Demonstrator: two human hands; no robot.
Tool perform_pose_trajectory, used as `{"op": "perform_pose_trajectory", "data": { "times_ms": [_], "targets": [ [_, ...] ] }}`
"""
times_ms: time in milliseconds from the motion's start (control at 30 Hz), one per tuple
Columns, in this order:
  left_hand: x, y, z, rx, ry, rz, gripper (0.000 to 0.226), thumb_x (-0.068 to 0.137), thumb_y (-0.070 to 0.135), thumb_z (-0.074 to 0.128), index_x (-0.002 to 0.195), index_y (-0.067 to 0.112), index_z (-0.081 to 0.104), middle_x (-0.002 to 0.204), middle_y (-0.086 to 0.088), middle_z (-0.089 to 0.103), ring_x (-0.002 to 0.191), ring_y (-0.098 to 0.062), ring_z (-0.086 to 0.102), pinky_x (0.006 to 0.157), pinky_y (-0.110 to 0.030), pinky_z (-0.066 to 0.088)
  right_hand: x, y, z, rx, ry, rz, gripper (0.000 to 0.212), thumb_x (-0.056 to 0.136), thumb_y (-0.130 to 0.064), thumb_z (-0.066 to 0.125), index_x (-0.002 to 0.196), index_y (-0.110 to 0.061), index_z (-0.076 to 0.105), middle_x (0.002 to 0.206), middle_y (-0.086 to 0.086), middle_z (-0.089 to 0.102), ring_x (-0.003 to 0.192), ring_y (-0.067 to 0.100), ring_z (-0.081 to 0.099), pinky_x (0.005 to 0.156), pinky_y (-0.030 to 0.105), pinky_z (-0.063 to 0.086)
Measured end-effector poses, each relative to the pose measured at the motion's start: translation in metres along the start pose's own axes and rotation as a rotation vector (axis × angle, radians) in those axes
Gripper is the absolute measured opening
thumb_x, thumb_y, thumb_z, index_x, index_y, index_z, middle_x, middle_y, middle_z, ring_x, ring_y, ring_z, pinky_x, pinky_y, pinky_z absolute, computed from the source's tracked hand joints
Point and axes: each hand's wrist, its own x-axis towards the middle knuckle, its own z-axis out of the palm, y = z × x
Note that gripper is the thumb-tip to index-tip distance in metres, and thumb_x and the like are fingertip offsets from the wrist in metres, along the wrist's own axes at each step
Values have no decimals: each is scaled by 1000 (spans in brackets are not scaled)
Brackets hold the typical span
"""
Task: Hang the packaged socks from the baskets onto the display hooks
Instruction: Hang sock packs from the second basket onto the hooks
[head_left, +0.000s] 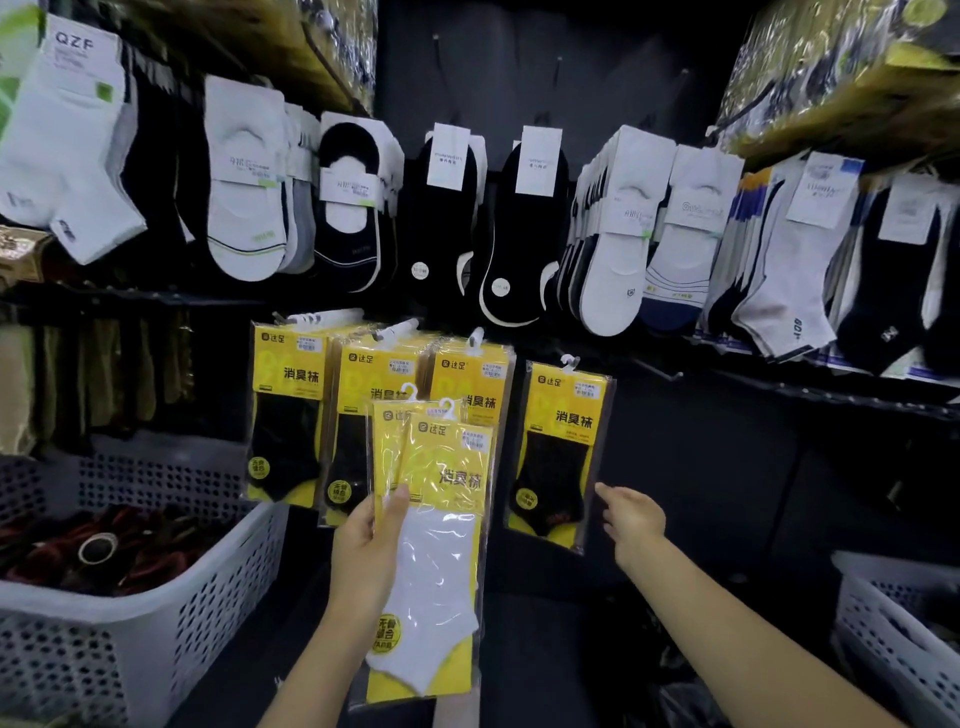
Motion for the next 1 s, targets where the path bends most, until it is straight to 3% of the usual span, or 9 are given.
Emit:
{"op": "perform_pose_trajectory", "data": {
  "times_ms": [67,133,267,433,567,667,800,1000],
  "targets": [
    [-2,-2,2,-32,-4,-27,27,87,46,57,75,23,66,70,-6,66,63,-21,59,57,-31,45,-16,9,-2,-20,-87,-27,23,88,-18,67,108,-8,62,120,13,60,112,27,57,95,38,50],
    [-4,-3,7,-40,-8,-47,28,86,44,59,80,18,66,74,-8,69,66,-24,62,57,-31,47,-41,16,1,-15,-304,-16,14,89,-28,65,97,-18,62,112,6,63,105,21,61,82,30,54],
    [-10,-5,22,-24,-33,-45,19,84,36,64,86,18,69,80,-7,73,74,-22,70,60,-30,54,-81,30,9,-96,-553,-115,24,87,-33,67,103,-15,66,98,2,73,86,14,70,68,22,55],
    [-15,-1,26,-53,-58,-48,10,84,26,67,88,16,70,78,-1,75,69,-15,72,49,-20,52,-89,36,8,-10,-509,-191,18,86,-18,69,100,-8,68,97,7,75,90,19,70,82,30,56],
    [-14,6,16,-21,-32,-23,24,93,30,55,85,11,68,72,2,73,63,-5,67,49,-16,47,-78,25,0,68,-395,-194,5,90,-10,63,91,-11,68,92,7,74,82,19,69,79,34,54],
    [-10,7,8,25,-4,6,23,95,31,52,91,13,67,85,4,72,79,-9,67,61,-20,50,-63,6,-9,60,-232,-273,12,93,-6,56,87,-9,66,84,4,71,74,15,65,64,20,54],
    [-8,10,2,-9,9,-8,24,94,34,50,89,17,66,79,1,73,66,-6,69,50,-20,50,-41,-28,-16,-1,-85,-395,15,95,-3,48,98,-3,63,75,-3,63,64,6,56,45,6,42],
    [-6,10,5,-66,12,-18,24,94,33,51,91,16,66,77,6,74,64,-6,69,46,-15,48,-26,-58,1,-111,-225,-407,16,96,-3,48,104,-8,61,88,-2,67,76,7,63,54,14,50]
  ]
}}
